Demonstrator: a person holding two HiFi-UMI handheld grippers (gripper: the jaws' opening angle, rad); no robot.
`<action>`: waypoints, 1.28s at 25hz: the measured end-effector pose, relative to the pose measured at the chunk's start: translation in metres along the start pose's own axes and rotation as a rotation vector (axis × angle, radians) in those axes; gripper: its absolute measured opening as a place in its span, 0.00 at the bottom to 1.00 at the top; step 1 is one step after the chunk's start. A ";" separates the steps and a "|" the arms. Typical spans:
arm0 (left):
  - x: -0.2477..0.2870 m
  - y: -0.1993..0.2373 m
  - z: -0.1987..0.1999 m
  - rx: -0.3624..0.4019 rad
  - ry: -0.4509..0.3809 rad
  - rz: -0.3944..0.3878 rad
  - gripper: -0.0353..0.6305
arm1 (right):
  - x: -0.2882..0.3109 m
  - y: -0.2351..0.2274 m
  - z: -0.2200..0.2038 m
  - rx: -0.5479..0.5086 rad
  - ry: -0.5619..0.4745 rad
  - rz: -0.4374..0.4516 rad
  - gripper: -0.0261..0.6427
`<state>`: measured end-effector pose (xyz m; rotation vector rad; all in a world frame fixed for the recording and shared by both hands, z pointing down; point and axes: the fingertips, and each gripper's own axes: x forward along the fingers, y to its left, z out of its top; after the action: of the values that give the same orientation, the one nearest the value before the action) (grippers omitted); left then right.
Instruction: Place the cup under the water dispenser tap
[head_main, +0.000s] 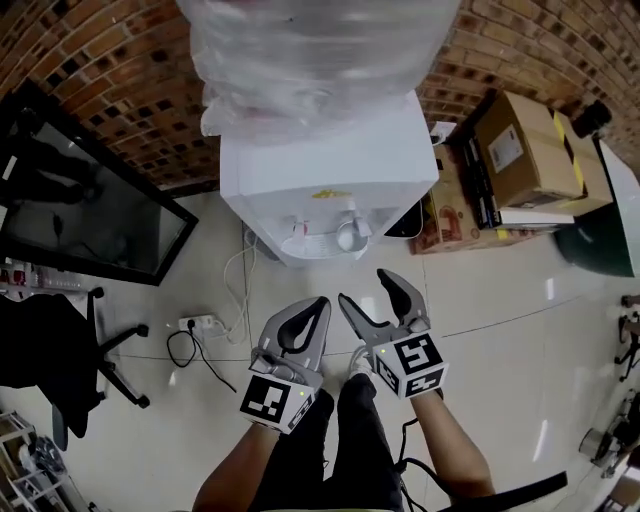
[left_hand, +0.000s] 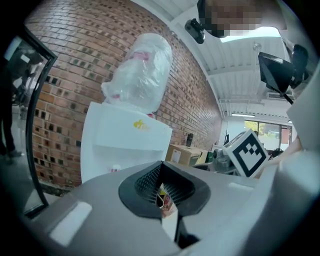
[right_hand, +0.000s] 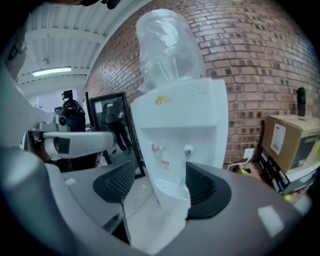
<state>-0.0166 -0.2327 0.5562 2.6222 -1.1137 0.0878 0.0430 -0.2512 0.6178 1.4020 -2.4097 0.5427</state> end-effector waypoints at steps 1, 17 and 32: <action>-0.005 -0.004 0.010 0.002 -0.004 -0.001 0.05 | -0.010 0.006 0.014 -0.006 -0.015 0.000 0.51; -0.081 -0.067 0.157 0.050 -0.146 -0.052 0.05 | -0.140 0.106 0.166 -0.090 -0.231 0.002 0.28; -0.139 -0.097 0.182 0.024 -0.146 -0.057 0.05 | -0.211 0.151 0.198 -0.117 -0.299 -0.022 0.13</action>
<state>-0.0550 -0.1242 0.3358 2.7162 -1.0887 -0.1039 -0.0013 -0.1139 0.3249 1.5496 -2.6008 0.1922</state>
